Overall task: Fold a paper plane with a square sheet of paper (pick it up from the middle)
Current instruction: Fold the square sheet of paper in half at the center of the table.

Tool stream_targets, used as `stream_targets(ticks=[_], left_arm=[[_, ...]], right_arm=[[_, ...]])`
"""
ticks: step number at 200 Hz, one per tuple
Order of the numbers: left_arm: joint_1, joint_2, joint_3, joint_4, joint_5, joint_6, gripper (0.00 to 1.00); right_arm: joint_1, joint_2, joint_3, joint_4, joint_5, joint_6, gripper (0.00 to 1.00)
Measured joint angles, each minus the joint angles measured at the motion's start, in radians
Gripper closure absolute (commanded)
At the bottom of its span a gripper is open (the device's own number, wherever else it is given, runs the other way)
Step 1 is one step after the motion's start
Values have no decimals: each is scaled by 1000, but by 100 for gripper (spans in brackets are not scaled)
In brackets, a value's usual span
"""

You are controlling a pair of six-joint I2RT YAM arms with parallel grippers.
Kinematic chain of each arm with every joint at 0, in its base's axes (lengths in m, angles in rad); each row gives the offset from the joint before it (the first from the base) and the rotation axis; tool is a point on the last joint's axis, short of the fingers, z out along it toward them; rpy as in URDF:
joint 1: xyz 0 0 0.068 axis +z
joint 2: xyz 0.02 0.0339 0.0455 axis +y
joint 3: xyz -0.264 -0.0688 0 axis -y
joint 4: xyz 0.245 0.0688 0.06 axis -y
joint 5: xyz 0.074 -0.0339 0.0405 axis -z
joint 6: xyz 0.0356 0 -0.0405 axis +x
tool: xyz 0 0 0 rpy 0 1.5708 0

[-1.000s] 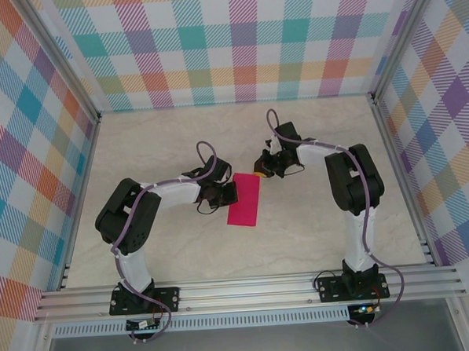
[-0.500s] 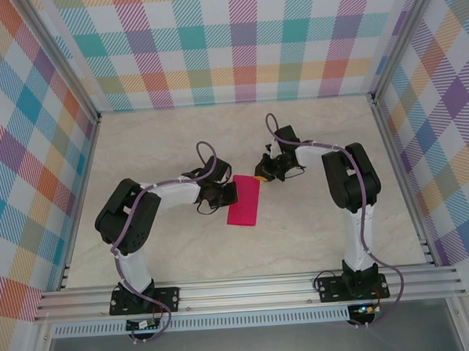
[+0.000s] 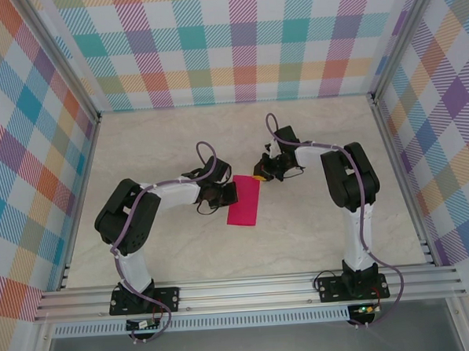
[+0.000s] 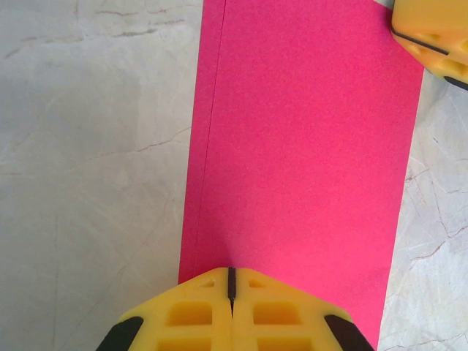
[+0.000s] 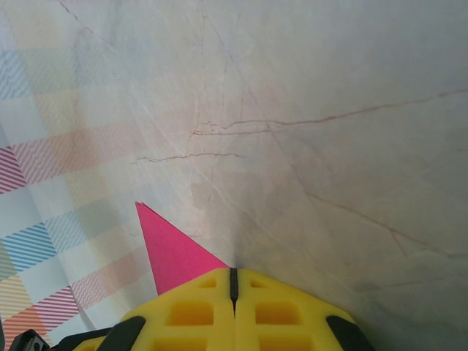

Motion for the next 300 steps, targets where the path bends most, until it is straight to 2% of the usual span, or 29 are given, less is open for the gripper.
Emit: stream_targets(ticks=[161,217,267,300], left_arm=[[0,0,1,0,-5,0,100],[0,0,0,0,-5,0,100],[0,0,-2,3,-6,-1,100],[0,0,-3,5,-6,-1,100]], right_arm=[[-15,-7,-3,-9,11,-7,100],[-15,-35,3,-74,10,-31,100],[-12,-221,-134,-30,-47,-13,100],[26,-254,-277,58,-76,54,100]])
